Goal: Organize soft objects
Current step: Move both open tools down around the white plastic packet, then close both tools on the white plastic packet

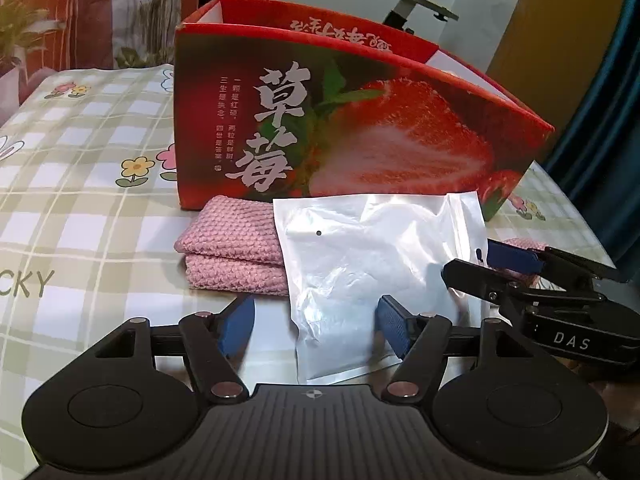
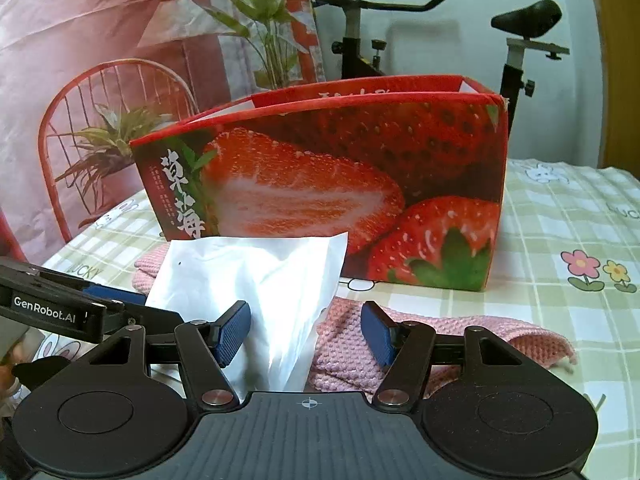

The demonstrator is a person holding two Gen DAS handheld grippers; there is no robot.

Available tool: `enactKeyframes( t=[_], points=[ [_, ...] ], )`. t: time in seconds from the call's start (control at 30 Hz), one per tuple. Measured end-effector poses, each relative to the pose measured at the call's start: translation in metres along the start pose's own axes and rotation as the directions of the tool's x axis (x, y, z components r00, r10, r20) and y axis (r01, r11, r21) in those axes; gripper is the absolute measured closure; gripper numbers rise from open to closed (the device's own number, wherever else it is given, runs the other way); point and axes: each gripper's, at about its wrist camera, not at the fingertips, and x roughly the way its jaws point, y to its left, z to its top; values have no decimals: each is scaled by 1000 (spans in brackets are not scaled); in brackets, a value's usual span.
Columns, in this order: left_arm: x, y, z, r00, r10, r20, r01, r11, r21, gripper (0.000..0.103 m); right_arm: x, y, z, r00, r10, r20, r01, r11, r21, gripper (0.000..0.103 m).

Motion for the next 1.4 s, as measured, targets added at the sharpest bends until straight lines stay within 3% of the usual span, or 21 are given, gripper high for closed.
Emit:
enactKeyframes(
  t=[0.33,0.63,0.93,1.07,1.4],
  points=[
    [-2,-1,-4,1000,-19,21,19,1000,-5,34,-2,-8,2,999,35,7,-35,999,20,48],
    [-3,8,1,999,-53,2,53,998,-43,38,-2,-12,2,997,79,8,-79,996,38,56],
    [10,11,22,990,-124,-72,118,989,-91,57,0,-18,2,993,117,-4,-117,991,70,56],
    [16,-1,25,990,-111,-85,107,993,-50,57,1,-18,2,993,122,-5,-121,990,78,56],
    [19,2,19,991,-121,-59,117,991,-69,57,2,-16,2,991,132,-6,-131,989,67,60]
  ],
)
